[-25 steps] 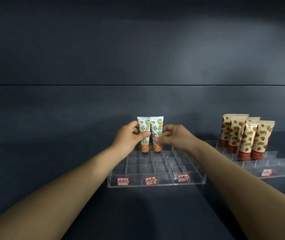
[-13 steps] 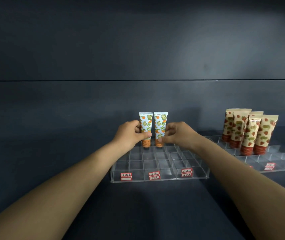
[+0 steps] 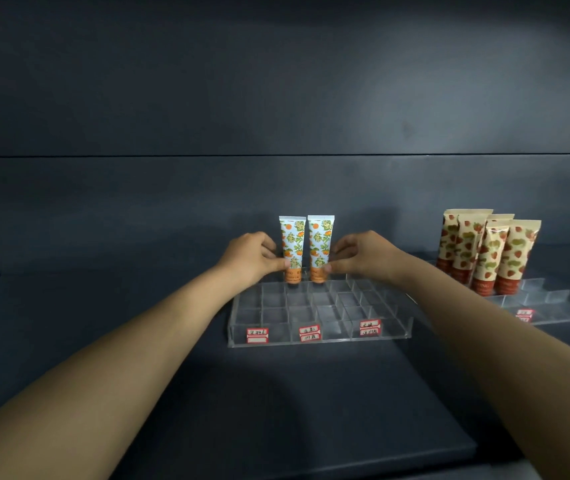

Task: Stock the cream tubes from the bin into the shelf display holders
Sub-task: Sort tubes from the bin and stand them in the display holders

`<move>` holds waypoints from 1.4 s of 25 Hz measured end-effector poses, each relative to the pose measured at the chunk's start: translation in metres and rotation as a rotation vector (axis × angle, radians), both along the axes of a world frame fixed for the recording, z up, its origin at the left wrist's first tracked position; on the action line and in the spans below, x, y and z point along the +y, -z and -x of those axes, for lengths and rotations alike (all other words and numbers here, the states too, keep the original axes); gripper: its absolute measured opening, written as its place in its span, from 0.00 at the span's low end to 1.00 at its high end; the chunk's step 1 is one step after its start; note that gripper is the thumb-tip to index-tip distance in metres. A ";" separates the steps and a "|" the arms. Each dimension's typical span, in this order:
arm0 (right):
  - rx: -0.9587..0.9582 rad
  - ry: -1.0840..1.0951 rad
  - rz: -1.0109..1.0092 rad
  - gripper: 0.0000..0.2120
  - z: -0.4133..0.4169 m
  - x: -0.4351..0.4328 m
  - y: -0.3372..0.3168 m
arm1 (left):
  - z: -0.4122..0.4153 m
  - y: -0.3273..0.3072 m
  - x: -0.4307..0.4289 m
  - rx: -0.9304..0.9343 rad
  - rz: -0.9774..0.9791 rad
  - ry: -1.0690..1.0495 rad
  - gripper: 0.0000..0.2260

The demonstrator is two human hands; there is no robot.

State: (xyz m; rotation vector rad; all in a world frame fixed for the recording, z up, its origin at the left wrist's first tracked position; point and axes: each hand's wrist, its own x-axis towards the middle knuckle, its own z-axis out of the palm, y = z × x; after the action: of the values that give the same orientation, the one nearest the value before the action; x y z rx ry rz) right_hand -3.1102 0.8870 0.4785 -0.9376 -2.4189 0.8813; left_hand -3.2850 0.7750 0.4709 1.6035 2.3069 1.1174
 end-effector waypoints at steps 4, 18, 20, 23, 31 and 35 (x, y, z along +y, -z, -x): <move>-0.145 0.102 -0.211 0.18 -0.015 -0.013 -0.015 | -0.001 -0.020 -0.028 0.221 -0.020 -0.040 0.11; -0.263 0.078 -0.454 0.16 -0.166 -0.132 -0.090 | -0.171 -0.099 -0.164 0.587 0.239 -0.129 0.11; -0.271 0.037 -0.467 0.15 -0.197 -0.154 -0.091 | -0.205 -0.104 -0.185 0.572 0.222 -0.171 0.12; -0.254 0.001 -0.472 0.15 -0.237 -0.183 -0.088 | -0.251 -0.102 -0.214 0.574 0.234 -0.191 0.12; -0.186 -0.084 -0.400 0.19 -0.321 -0.246 -0.045 | -0.326 -0.054 -0.281 0.439 0.161 -0.150 0.09; -0.192 -0.099 -0.251 0.20 -0.350 -0.282 0.001 | -0.345 0.012 -0.309 0.357 0.191 -0.144 0.10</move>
State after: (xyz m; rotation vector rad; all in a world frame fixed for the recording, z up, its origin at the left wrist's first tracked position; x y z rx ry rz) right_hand -2.7598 0.6053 0.4775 -0.8466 -2.6812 0.5214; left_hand -2.9401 0.4659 0.4584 1.6996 2.6922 0.6467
